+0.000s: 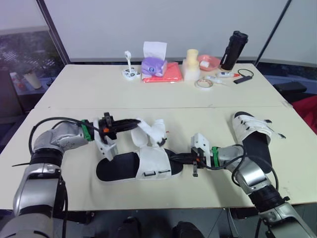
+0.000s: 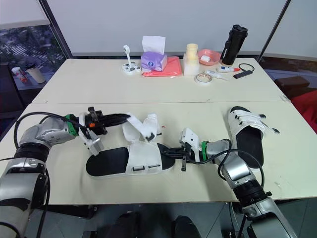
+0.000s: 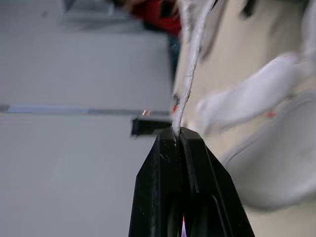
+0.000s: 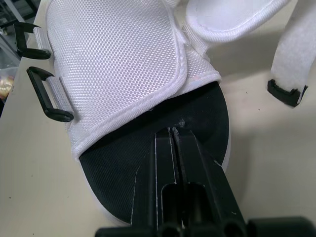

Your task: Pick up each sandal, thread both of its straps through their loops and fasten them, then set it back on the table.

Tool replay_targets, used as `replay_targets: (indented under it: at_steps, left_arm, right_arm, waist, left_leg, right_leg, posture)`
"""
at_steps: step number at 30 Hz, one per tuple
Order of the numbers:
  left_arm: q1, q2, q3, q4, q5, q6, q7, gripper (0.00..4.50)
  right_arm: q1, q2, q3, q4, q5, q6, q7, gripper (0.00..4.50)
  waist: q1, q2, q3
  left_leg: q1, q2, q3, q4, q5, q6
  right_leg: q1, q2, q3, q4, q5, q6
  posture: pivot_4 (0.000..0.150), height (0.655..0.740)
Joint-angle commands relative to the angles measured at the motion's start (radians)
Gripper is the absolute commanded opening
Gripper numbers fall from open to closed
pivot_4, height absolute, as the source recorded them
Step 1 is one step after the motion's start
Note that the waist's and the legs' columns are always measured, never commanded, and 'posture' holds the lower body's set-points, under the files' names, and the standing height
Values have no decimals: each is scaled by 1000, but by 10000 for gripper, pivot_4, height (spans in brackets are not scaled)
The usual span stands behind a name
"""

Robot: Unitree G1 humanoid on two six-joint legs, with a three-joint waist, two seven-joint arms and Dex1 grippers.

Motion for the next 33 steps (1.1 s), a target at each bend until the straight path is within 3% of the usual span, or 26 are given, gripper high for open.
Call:
replay_targets:
  at_steps: [1,12,15,21,22,29,31,33]
  left_arm:
    - [27,36,-42,-83,34,-56,65,296]
    - [91,95,-168,-253,187,-61,262,296]
    - [78,92,-155,-235,228,-53,306,9365]
    - [60,133,-177,-182,260,22,391,38999]
    - [56,142,-184,-171,257,36,400,38999]
    - [180,251,-160,-198,61,107,385,38999]
    - [226,271,-169,-205,-96,182,320,38999]
    - [325,292,-212,-327,-424,368,164,38999]
  right_arm:
    - [9,-1,12,93,-63,17,-24,0]
    - [-6,8,3,134,-66,8,-33,0]
    - [-5,9,2,137,-67,7,-36,0]
    - [-6,16,7,148,-71,0,-38,0]
    - [-8,17,8,151,-72,-2,-38,0]
    - [-42,40,20,218,-88,-33,-30,0]
    - [-52,48,24,238,-94,-44,-26,0]
    - [-58,53,27,254,-98,-55,-22,0]
  waist:
    - [0,0,0]
    - [0,-1,-2]
    - [1,-1,-2]
    - [-1,-1,-2]
    - [-1,-1,-2]
    - [-6,-1,-2]
    - [-5,-1,-2]
    - [-6,-1,-3]
  left_leg:
    - [0,0,0,0,0,0]
    - [10,0,1,-2,0,0]
    - [15,0,1,-3,0,0]
    - [15,0,0,-3,0,0]
    - [16,0,0,-3,0,0]
    - [16,2,1,-4,0,0]
    - [17,3,1,-4,0,0]
    - [17,3,1,-4,0,0]
  right_leg:
    - [0,0,0,0,0,0]
    - [9,0,1,0,0,0]
    - [15,0,0,-3,0,0]
    - [15,0,0,-3,0,0]
    - [16,0,0,-3,0,0]
    - [15,0,0,-3,0,0]
    - [16,0,0,-3,0,0]
    - [16,0,0,-3,0,0]
  posture:
    - [1500,7400]
    - [1500,7400]
    - [1500,7400]
    - [1500,7400]
    - [1500,7400]
    - [1500,7400]
    - [1500,7400]
    - [1500,7400]
